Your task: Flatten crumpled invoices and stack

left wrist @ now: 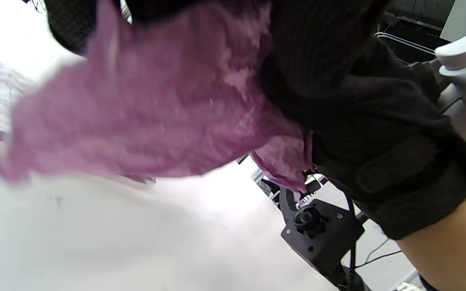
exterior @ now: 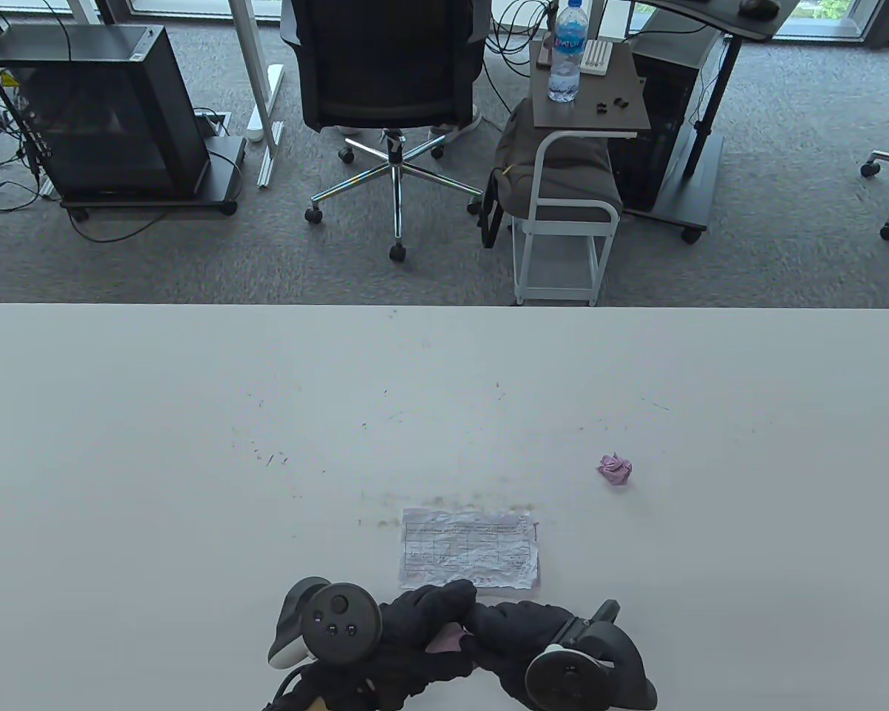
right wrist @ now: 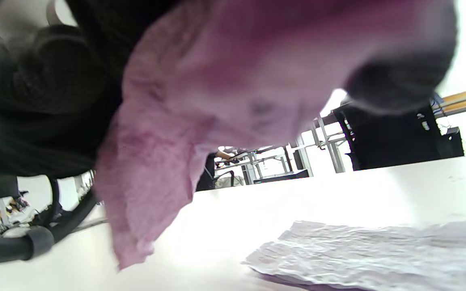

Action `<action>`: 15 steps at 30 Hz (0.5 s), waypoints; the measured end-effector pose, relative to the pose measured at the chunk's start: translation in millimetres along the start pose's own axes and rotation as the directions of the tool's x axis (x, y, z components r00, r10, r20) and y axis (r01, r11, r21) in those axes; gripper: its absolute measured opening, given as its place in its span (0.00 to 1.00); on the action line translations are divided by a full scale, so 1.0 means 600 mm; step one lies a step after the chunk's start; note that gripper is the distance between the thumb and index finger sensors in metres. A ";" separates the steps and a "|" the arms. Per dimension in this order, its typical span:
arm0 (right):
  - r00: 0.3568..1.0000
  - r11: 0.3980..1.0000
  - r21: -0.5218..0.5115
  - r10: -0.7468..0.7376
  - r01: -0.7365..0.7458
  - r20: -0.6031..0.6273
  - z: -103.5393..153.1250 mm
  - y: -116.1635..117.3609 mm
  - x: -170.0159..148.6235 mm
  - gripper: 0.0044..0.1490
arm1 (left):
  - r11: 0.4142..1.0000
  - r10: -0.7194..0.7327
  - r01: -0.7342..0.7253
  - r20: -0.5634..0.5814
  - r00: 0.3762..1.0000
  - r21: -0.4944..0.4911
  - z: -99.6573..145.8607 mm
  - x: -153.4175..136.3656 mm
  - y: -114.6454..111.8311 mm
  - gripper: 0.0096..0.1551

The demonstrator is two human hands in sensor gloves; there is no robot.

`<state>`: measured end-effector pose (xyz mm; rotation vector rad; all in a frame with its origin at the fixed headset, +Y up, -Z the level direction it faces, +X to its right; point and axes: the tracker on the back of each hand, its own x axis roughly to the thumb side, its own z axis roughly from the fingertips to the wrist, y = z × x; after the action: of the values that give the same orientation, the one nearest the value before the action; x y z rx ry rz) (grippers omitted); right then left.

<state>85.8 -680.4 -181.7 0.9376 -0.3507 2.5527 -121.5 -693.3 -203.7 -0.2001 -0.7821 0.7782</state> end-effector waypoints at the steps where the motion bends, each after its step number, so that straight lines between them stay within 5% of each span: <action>1: 0.999 0.999 0.001 -0.034 0.034 -0.018 0.000 0.001 -0.004 0.22 | 1.000 0.000 0.000 -0.011 1.000 0.000 0.001 0.000 0.001 0.41; 10: 0.983 0.986 0.013 -0.162 0.164 -0.082 0.002 0.000 -0.026 0.24 | 0.994 0.023 -0.034 -0.111 0.994 -0.101 0.004 -0.020 0.003 0.22; 13: 0.952 0.953 0.114 -0.261 0.280 -0.158 0.004 0.007 -0.043 0.25 | 0.974 0.181 -0.192 -0.093 0.979 -0.119 0.003 -0.032 0.001 0.22; 15: 0.904 0.912 0.087 -0.379 0.401 -0.198 0.006 0.009 -0.057 0.25 | 0.946 0.281 -0.294 -0.113 0.953 -0.133 0.003 -0.040 0.000 0.22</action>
<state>109.4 -696.1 -202.3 0.7267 0.0513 2.2787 -133.7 -710.2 -216.2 -0.4897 -0.7317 0.9797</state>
